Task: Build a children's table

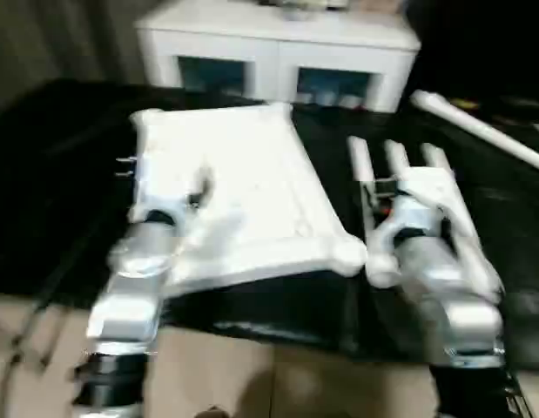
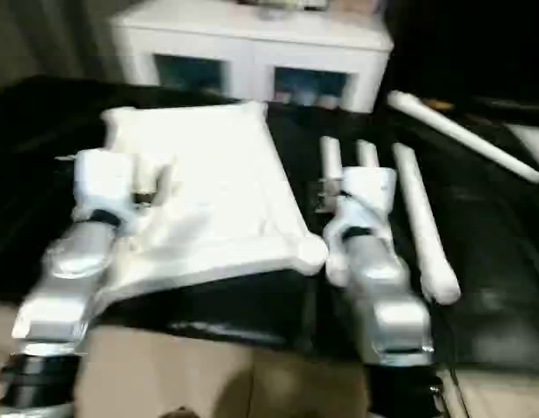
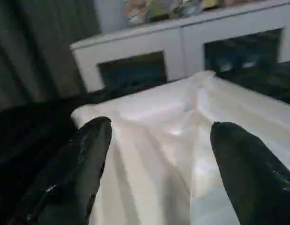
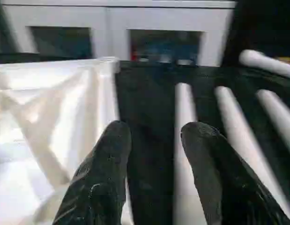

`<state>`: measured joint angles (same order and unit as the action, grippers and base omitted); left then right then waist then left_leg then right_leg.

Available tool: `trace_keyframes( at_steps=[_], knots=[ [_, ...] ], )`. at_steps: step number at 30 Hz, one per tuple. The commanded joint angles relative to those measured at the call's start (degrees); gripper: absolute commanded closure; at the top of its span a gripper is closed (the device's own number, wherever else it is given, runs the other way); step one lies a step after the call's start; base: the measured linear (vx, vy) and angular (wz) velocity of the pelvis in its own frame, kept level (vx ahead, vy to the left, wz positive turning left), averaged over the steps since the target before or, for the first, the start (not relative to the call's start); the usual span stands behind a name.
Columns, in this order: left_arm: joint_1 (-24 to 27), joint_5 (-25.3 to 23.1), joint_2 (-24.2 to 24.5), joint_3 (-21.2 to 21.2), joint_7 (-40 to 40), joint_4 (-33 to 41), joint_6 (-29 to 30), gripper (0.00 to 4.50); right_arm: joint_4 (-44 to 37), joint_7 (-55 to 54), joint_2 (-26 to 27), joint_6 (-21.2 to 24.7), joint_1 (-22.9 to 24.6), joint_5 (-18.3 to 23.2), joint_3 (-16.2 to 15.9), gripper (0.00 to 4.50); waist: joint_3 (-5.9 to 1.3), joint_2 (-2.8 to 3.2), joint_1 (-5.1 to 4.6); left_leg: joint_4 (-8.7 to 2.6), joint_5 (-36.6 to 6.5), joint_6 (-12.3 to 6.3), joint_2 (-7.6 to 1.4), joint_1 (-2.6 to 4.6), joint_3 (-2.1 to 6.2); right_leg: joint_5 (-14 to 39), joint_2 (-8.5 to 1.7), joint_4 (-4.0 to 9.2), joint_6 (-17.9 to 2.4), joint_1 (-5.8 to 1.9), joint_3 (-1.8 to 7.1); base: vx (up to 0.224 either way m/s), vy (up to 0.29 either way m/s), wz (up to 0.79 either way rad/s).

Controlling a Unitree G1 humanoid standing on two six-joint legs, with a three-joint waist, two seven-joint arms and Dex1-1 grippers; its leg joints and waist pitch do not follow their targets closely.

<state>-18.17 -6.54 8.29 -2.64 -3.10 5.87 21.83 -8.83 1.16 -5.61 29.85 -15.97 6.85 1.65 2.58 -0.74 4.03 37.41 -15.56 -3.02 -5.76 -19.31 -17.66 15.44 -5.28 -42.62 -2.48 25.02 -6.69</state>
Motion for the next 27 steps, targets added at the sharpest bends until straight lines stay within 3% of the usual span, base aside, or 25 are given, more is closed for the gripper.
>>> trace_keyframes(
  at_steps=[1,2,3,4,5,6,7,8,9,10,11,12,13,14,15,17,18,20,21,22,23,24,25,26,27],
  knots=[
    [0.1,-3.2,0.2,2.3,1.8,0.8,-1.4,0.74,-0.3,0.5,-1.2,1.1,0.1,-0.3,0.8,2.52,-3.32,-1.79,0.62,-7.78,-22.3,8.88,-6.54,0.57,5.51,9.2,-8.06,7.1,-3.1,-3.73,4.64,-0.032,0.097,-0.1],
    [0.1,-4.0,0.6,2.9,2.1,0.8,-1.6,0.74,-0.1,0.4,-1.3,1.5,0.2,-0.5,0.6,2.52,-3.62,-0.1,3.23,0.9,-18.5,9.41,-6.64,-0.53,8.89,13.4,-19.28,13.12,-7.9,-5.45,11.14,-0.037,0.211,-0.4],
    [0.3,-4.2,0.5,3.2,2.1,1.0,-1.4,0.74,-0.1,0.2,-1.5,1.6,0.3,-0.9,0.4,2.52,-3.94,0.54,1.9,6.73,-4.6,9.55,-7.15,-5.88,15.78,8.6,-20.7,11.97,-13.7,-9.81,11.13,-0.037,0.211,-0.4],
    [0.5,-4.0,0.3,3.4,2.0,1.1,-1.1,0.74,0.0,0.1,-1.6,1.5,0.4,-1.1,0.4,2.52,-3.6,1.31,1.52,3.77,1.4,11.38,-7.09,-5.16,16.33,7.1,-15.68,10.92,-13.2,-9.18,5.13,-0.035,0.199,-0.55],
    [0.6,-3.5,-0.1,3.2,1.9,1.3,-0.9,0.74,-0.1,0.3,-1.2,1.2,0.5,-0.5,0.8,2.52,-2.78,3.02,-0.57,-5.03,3.7,15.37,-6.92,-5.6,16.24,6.3,-1.61,8.83,-6.1,-6.77,-0.78,-0.051,0.091,-0.04],
    [0.7,-3.2,-0.5,3.1,2.2,1.5,-0.8,0.74,-0.2,0.4,-1.0,1.0,0.6,-0.3,1.0,2.52,-4.19,5.06,-1.61,-7.54,1.0,13.75,-13.92,-0.04,20.52,1.3,-0.26,4.1,-2.8,-2.15,0.61,-0.051,0.091,-0.04],
    [1.0,-2.9,-1.0,3.0,2.4,1.9,-0.9,0.74,-0.5,0.4,-0.9,0.8,0.7,0.1,1.1,2.52,-3.81,5.25,-2.75,-9.24,-2.7,12.88,-17.2,-0.16,21.04,2.7,0.3,0.16,-1.4,-0.29,1.51,-0.053,0.039,0.29],
    [1.3,-2.9,-1.2,3.3,2.4,2.3,-1.4,0.74,-0.5,0.3,-1.0,0.6,0.6,-0.1,1.1,2.52,-3.97,5.4,-2.98,-9.26,-2.9,11.26,-17.13,-0.04,21.36,3.5,0.53,-0.77,-1.0,0.32,1.76,-0.061,0.034,0.07],
    [1.5,-3.0,-1.3,3.5,2.5,2.5,-1.8,0.74,-0.6,0.3,-1.1,0.5,0.6,-0.2,1.1,2.52,-4.34,5.15,-3.25,-8.35,0.7,5.35,-16.12,0.59,21.16,5.0,0.31,-0.66,-1.0,0.83,2.3,-0.061,0.034,0.07],
    [1.5,-3.0,-1.3,3.5,2.5,2.5,-1.8,0.74,-0.6,0.3,-1.1,0.5,0.6,-0.2,1.1,2.52,-4.51,4.81,-2.98,-7.67,2.8,1.61,-15.18,0.97,20.37,4.4,0.21,-0.02,-1.5,0.94,2.73,-0.051,-0.046,0.04],
    [2.0,-2.1,-2.0,3.3,2.3,3.2,-1.9,0.74,-0.6,0.7,-1.1,-0.2,0.6,0.2,1.2,2.52,-5.05,3.89,-2.88,-6.35,9.7,-6.52,-12.61,2.06,19.17,-0.1,-0.3,2.25,-4.6,0.69,3.49,-0.06,-0.117,0.01],
    [2.3,-1.7,-2.5,3.1,2.6,3.7,-1.8,0.74,-0.7,0.9,-1.3,-0.5,0.7,-0.1,1.1,2.52,-4.62,2.92,-2.2,-4.67,11.4,-11.91,-8.55,-0.45,16.22,-6.0,-1.37,5.75,-9.5,-1.59,4.42,-0.06,-0.117,0.01],
    [2.5,-1.3,-2.9,2.9,2.8,3.9,-1.9,0.74,-0.8,1.0,-1.5,-0.7,0.7,-0.4,1.0,2.52,-5.39,-0.32,-0.58,-0.29,8.9,-10.44,-2.1,-5.47,11.63,-15.8,-4.16,9.28,-15.2,-6.23,6.63,-0.101,-0.117,-0.03],
    [2.9,-1.0,-3.1,2.6,2.9,4.3,-1.3,0.74,-0.8,1.5,-1.8,-1.1,0.8,-0.8,1.0,2.52,-5.2,-0.95,1.16,0.33,5.9,-6.86,-1.65,-5.66,10.82,-15.8,-5.99,10.41,-13.5,-6.5,7.54,-0.113,-0.113,-0.05],
    [3.1,-0.9,-3.1,2.6,2.8,4.3,-1.5,0.74,-0.8,1.9,-2.0,-1.3,0.9,-0.9,1.0,2.52,-4.1,-1.17,2.06,-1.4,3.9,-0.38,-2.95,-4.73,10.74,-6.7,-5.98,11.02,-7.2,-5.62,6.98,-0.113,-0.113,-0.05],
    [3.3,-1.4,-2.8,3.0,2.4,4.2,-1.2,0.74,-0.9,2.1,-2.3,-1.3,1.0,-0.8,1.1,2.52,-3.32,-0.29,2.32,-4.02,-0.1,4.9,-4.26,-4.18,10.64,13.4,-3.76,11.88,0.5,-5.38,6.06,-0.093,-0.094,-0.1],
    [3.5,-0.6,-3.2,2.8,2.0,4.0,-1.0,0.74,-1.0,2.5,-2.0,-0.9,1.0,0.3,1.6,2.52,-3.04,-0.01,2.03,-5.25,-4.9,6.87,-4.92,-3.11,10.51,22.1,-2.82,12.53,2.9,-4.74,5.59,-0.09,-0.07,-0.07],
    [3.7,0.7,-3.7,2.4,1.5,4.1,-1.0,0.74,-1.2,2.8,-1.7,-0.8,1.0,1.1,2.0,2.52,-2.6,0.08,1.58,-6.26,-11.2,8.65,-5.13,-1.91,10.42,28.3,-2.04,13.18,3.9,-3.81,5.27,-0.11,-0.01,-0.01],
    [3.9,1.0,-4.0,2.2,1.4,4.6,-0.3,0.74,-1.5,3.3,-1.7,-0.3,0.9,1.7,2.0,2.52,-2.92,1.04,0.82,-4.55,-14.5,11.49,-5.75,1.46,8.53,31.4,0.69,15.35,6.1,-0.32,6.89,-0.133,0.006,-0.01],
    [4.0,0.9,-4.2,2.2,1.5,4.8,0.1,0.74,-1.6,3.5,-1.9,-0.1,0.8,1.7,1.9,2.52,-2.07,0.79,0.05,-3.93,-22.4,13.12,-5.2,4.04,8.24,34.4,2.76,15.5,5.9,0.82,4.82,-0.109,0.04,-0.32],
    [4.0,0.9,-4.3,2.1,1.5,4.8,0.2,0.74,-1.6,3.7,-2.1,-0.2,0.8,1.5,1.5,2.52,-1.98,1.3,-0.11,-4.35,-25.7,13.34,-6.05,5.41,8.47,32.7,3.54,15.39,5.4,1.12,4.48,-0.029,0.061,-0.68],
    [4.0,0.5,-4.2,2.3,1.6,4.9,0.3,0.74,-1.4,3.8,-2.4,-0.3,0.8,1.2,1.0,2.52,-1.8,1.78,-0.69,-6.29,-32.2,11.54,-8.13,6.6,9.56,28.0,3.77,13.96,3.9,0.49,3.11,-0.029,0.061,-0.68],
    [4.0,0.3,-4.0,2.5,1.7,4.9,0.4,0.74,-1.3,4.0,-2.6,-0.4,0.8,0.8,0.8,2.52,-1.58,2.57,-0.72,-9.7,-38.5,9.33,-11.4,5.84,10.71,21.5,2.27,9.91,1.9,-1.46,2.74,-0.015,0.107,-0.9],
    [4.1,0.4,-3.9,2.6,1.6,5.0,0.5,0.74,-1.2,4.1,-2.7,-0.6,0.8,0.6,0.6,2.52,-1.22,2.88,-0.33,-12.01,-42.1,8.89,-13.02,4.72,10.87,17.7,1.55,6.56,1.2,-2.98,2.59,-0.059,0.094,-1.0],
    [4.1,0.8,-4.0,2.6,1.3,4.9,0.4,0.74,-1.1,4.2,-2.7,-0.7,0.8,0.6,0.6,2.52,-0.83,2.47,0.64,-15.39,-48.8,7.34,-14.6,3.43,10.38,11.1,0.08,1.43,0.2,-5.74,1.69,-0.059,0.094,-1.0]
  ],
)
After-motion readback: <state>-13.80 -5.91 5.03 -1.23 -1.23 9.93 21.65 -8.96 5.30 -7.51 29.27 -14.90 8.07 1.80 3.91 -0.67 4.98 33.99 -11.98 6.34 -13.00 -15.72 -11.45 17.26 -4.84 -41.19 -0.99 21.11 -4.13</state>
